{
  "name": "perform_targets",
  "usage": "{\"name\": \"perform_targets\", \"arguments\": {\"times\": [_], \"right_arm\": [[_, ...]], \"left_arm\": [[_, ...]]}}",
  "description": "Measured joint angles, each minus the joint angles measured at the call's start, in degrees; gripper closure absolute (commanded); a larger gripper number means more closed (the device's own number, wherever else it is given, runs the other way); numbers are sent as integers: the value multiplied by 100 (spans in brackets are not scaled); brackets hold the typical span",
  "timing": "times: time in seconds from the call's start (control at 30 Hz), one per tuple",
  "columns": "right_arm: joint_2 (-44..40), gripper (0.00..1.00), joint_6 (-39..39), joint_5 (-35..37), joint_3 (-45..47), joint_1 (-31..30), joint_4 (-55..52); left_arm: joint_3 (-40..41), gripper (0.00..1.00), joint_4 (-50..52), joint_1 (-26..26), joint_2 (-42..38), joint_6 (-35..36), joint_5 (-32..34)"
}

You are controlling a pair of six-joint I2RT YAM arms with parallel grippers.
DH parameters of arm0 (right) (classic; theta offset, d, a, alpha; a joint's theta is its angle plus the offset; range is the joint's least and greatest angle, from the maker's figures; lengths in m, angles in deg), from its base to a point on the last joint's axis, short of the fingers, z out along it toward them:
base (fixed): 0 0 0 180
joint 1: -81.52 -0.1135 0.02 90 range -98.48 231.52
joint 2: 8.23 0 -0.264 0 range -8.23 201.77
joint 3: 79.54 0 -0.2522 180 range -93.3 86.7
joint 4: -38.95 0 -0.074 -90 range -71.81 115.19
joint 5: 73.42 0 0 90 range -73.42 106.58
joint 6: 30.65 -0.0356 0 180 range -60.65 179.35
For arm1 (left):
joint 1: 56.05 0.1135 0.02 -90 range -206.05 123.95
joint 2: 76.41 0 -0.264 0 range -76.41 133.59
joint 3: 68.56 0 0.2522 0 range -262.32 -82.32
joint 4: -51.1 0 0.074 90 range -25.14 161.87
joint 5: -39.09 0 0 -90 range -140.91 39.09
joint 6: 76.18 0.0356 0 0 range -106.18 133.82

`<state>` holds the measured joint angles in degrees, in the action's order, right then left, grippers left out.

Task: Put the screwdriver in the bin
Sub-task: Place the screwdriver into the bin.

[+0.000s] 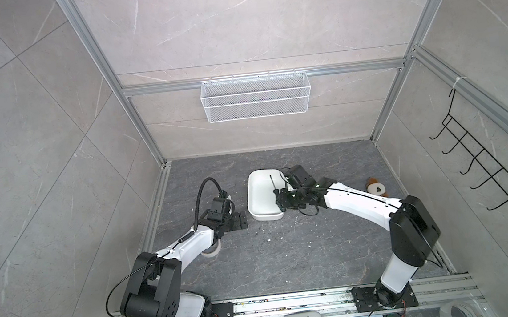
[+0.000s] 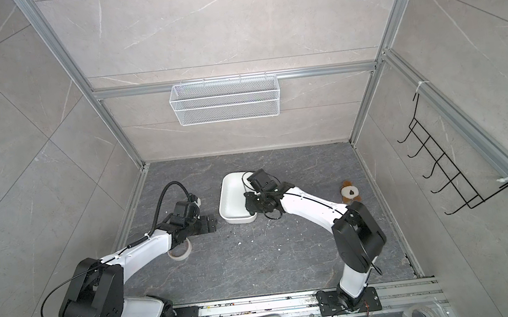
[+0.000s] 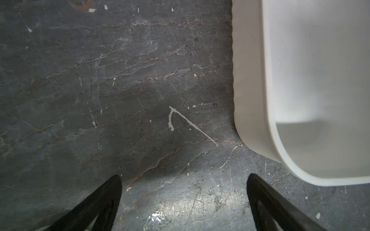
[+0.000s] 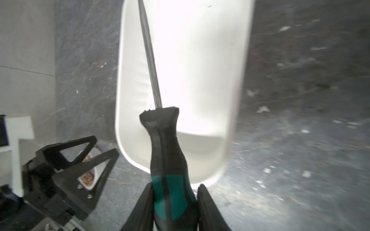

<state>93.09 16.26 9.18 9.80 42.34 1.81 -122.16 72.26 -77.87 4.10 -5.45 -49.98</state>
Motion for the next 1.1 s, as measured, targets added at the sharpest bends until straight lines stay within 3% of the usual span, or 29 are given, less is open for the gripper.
{"name": "perform_targets", "arguments": {"times": [0.13, 0.43, 0.67, 0.77, 0.9, 1.1], "right_arm": [[732, 100, -332, -107, -656, -109, 267], [1694, 100, -1880, -122, -876, -131, 688], [2406, 100, -2544, -186, -1558, -181, 743], [2428, 90, -2638, -188, -1639, -186, 734], [2428, 70, -2632, -190, -1731, -186, 737], [2428, 54, -2468, -186, -1928, -186, 693]], "left_arm": [[0, 0, 4, 72, -13, -2, 2], [7, 0, 4, 240, -57, -33, 0], [50, 0, 0, 291, -160, -68, 0], [50, 0, 4, 313, -160, -68, 0], [50, 0, 4, 323, -155, -70, 0], [50, 0, 7, 323, -155, -74, 2]]}}
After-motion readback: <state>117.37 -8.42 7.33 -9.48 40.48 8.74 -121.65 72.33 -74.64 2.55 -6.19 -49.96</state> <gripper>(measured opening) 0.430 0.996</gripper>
